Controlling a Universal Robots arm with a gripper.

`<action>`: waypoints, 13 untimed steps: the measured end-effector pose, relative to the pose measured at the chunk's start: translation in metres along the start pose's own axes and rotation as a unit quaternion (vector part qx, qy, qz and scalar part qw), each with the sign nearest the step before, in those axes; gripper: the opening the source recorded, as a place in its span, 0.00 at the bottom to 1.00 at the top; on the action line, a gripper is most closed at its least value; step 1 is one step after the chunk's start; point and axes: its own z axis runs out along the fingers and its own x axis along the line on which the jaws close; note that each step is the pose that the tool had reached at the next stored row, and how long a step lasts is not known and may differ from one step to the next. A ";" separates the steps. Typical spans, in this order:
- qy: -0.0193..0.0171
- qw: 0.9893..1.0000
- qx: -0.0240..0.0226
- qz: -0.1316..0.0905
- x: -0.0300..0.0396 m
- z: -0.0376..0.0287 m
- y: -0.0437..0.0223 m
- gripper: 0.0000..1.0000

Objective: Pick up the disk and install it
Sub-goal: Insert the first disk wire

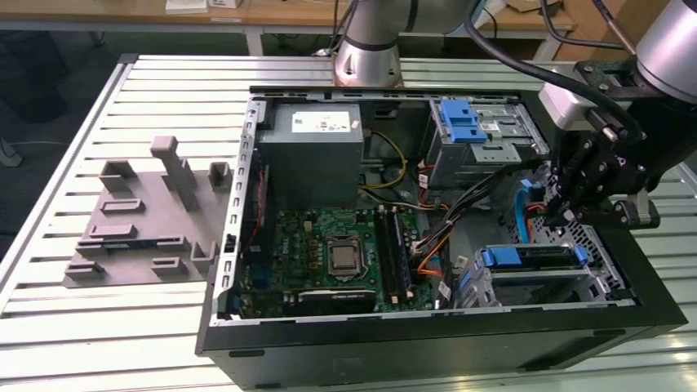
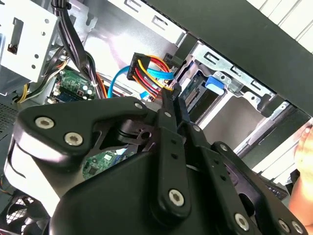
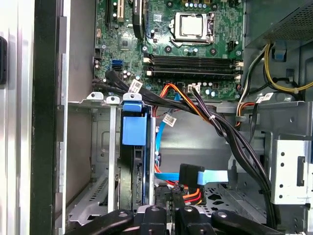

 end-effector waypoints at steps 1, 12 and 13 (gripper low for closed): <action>0.000 1.000 0.000 0.000 0.0000 0.0001 0.0000 0.16; 0.000 1.000 0.000 0.000 0.0011 0.0000 0.0000 0.16; 0.000 1.000 0.000 0.000 0.0011 0.0001 0.0000 0.16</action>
